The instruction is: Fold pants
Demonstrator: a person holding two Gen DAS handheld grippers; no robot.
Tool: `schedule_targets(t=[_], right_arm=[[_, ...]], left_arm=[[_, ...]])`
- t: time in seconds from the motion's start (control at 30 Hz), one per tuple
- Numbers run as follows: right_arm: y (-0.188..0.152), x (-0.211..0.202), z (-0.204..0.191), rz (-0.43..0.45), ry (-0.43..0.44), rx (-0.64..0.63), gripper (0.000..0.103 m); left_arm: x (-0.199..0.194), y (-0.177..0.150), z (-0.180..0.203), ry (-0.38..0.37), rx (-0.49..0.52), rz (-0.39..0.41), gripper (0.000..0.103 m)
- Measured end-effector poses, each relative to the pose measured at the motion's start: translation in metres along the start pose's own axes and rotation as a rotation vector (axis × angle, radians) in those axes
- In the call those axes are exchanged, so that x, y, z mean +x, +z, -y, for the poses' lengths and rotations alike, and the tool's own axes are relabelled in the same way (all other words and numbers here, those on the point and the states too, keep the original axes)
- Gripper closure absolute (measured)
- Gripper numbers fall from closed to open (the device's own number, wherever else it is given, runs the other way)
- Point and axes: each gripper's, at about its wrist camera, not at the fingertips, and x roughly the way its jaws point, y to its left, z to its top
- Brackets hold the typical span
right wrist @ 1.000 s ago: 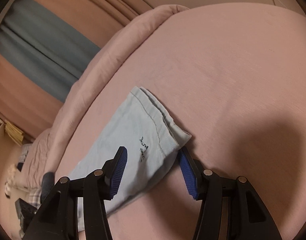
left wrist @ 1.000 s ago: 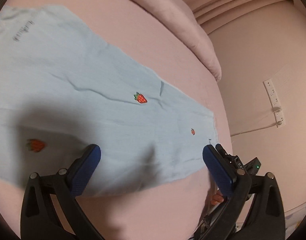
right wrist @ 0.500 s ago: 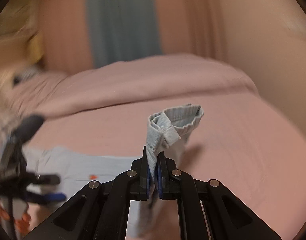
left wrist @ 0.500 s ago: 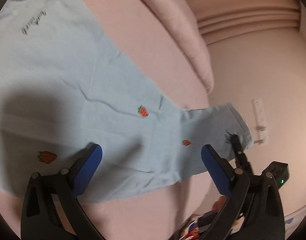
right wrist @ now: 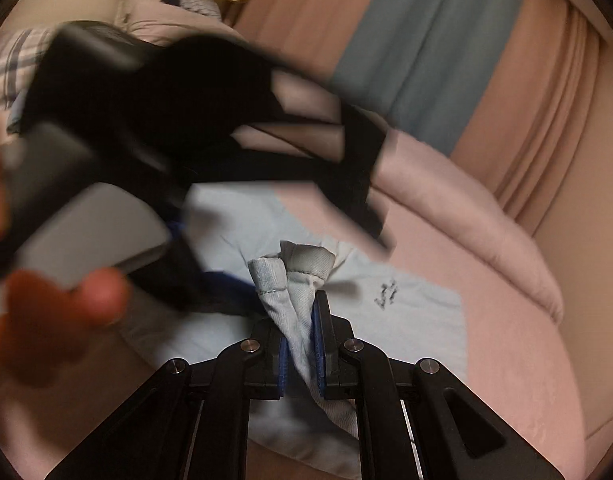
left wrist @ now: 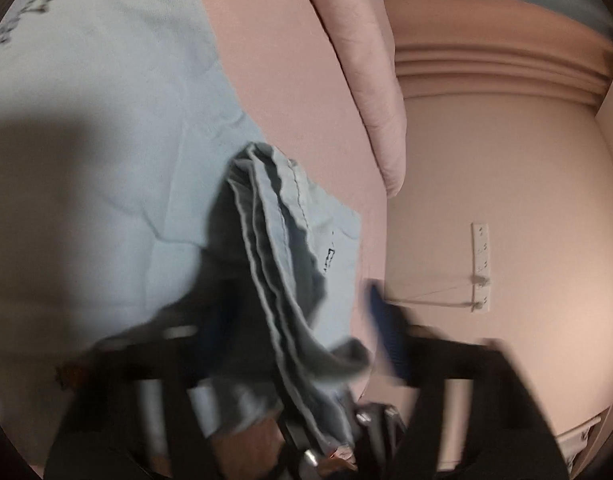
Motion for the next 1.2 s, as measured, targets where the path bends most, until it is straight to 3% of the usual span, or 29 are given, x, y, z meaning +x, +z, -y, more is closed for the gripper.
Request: schedule_targets(t=[0.07,0.2,0.27,0.37,0.5,0.53,0.57,0.6,0.63,0.67,0.77,0.87,0.93,0.97,1.03,1.1,1.17,1.2], right_arm=[[0.007,-0.002,-0.007,0.017,0.011,-0.03,0.095],[0.017,-0.008,-0.027,0.064,0.0,-0.103,0.095],[0.023,-0.009,-0.036,0.079,0.023,-0.109,0.095],[0.025,0.0,-0.05,0.054,0.067,-0.122,0.094],[0.021,-0.002,-0.064,0.043,0.157,-0.187,0.083],[0.021,-0.004,-0.063,0.042,0.184,-0.18,0.072],[0.022,-0.006,-0.058,0.034,0.218,-0.161,0.056],[0.023,-0.009,-0.052,0.019,0.249,-0.128,0.052],[0.023,-0.013,-0.045,0.014,0.268,-0.095,0.051],[0.023,-0.019,-0.035,0.01,0.299,-0.053,0.051],[0.02,-0.038,0.019,-0.004,0.447,0.144,0.051],[0.012,-0.041,0.075,-0.028,0.526,0.363,0.051],[0.003,-0.028,0.112,-0.075,0.476,0.483,0.053],[0.0,-0.023,0.122,-0.105,0.418,0.512,0.062],[-0.009,-0.012,0.133,-0.174,0.332,0.537,0.073],[-0.011,0.006,0.133,-0.223,0.313,0.561,0.073],[-0.016,0.034,0.126,-0.297,0.325,0.562,0.074],[-0.017,0.036,0.116,-0.34,0.334,0.559,0.074]], left_arm=[[-0.006,0.0,0.009,0.015,0.047,0.024,0.08],[-0.038,0.001,0.026,0.081,0.165,0.129,0.081],[-0.048,0.004,0.026,0.127,0.194,0.142,0.082],[-0.055,0.008,0.017,0.261,0.23,0.175,0.083],[-0.059,0.011,0.002,0.308,0.218,0.211,0.082],[-0.061,0.012,-0.002,0.326,0.218,0.223,0.082],[-0.066,0.013,-0.004,0.344,0.219,0.238,0.076],[-0.071,0.014,-0.005,0.357,0.218,0.241,0.07],[-0.075,0.015,-0.008,0.38,0.208,0.238,0.05],[-0.08,0.014,-0.008,0.394,0.202,0.239,0.041],[-0.113,0.012,-0.003,0.449,0.227,0.312,0.041],[-0.137,0.004,0.007,0.397,0.239,0.368,0.041],[-0.131,-0.004,0.021,0.353,0.272,0.344,0.041],[-0.122,-0.009,0.029,0.324,0.296,0.317,0.041],[-0.099,-0.02,0.043,0.245,0.334,0.248,0.041],[-0.064,-0.029,0.049,0.19,0.357,0.166,0.041],[-0.035,-0.036,0.04,0.267,0.364,0.12,0.043],[-0.026,-0.037,0.031,0.368,0.377,0.122,0.043]])
